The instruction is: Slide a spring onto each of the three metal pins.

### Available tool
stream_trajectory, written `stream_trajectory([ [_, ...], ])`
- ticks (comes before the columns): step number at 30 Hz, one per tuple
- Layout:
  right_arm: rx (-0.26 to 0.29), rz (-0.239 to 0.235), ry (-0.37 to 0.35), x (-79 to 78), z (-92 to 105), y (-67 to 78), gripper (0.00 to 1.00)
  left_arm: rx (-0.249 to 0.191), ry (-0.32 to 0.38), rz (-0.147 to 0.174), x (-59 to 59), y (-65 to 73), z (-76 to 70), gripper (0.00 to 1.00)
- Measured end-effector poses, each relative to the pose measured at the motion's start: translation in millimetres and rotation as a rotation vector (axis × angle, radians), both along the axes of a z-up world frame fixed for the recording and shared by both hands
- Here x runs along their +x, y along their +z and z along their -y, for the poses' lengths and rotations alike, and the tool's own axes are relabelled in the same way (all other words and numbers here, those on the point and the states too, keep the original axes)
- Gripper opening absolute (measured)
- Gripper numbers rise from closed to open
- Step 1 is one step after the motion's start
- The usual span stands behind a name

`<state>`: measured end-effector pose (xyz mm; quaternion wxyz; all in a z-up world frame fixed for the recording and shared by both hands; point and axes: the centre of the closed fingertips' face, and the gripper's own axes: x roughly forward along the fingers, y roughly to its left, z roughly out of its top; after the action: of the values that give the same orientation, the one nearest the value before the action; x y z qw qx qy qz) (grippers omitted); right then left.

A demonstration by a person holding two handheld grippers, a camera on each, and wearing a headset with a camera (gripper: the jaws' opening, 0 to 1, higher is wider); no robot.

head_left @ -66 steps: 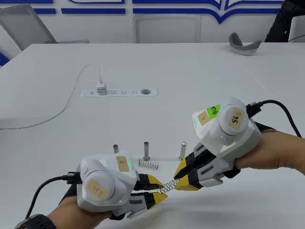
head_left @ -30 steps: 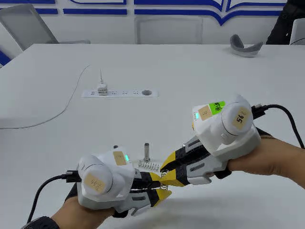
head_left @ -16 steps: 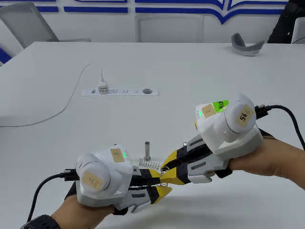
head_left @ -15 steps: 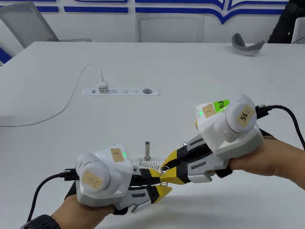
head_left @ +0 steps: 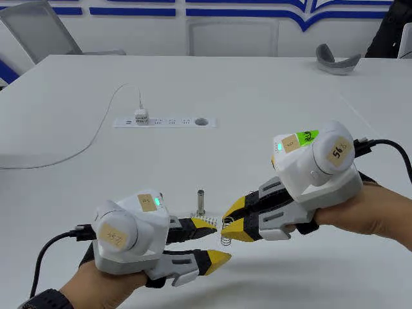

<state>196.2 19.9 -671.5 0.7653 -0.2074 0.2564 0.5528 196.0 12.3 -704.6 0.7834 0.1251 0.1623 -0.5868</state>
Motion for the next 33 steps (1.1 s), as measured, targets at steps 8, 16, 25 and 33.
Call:
stream_trajectory([
  [8,0.011,0.011,-0.038,7.5,9.9,4.8,0.12,-0.020,0.051,-0.025,2.6,2.5,-15.0,0.44],
  [16,0.013,0.016,-0.059,12.4,17.3,6.9,0.12,-0.034,0.105,-0.018,8.1,8.4,-32.4,0.51],
  [25,0.015,0.023,-0.086,18.9,27.3,10.3,0.12,-0.045,0.168,-0.011,15.4,11.2,-53.4,0.54],
  [33,0.011,0.030,-0.112,23.0,36.1,14.1,0.12,-0.048,0.221,-0.019,21.5,9.8,-71.0,0.55],
])
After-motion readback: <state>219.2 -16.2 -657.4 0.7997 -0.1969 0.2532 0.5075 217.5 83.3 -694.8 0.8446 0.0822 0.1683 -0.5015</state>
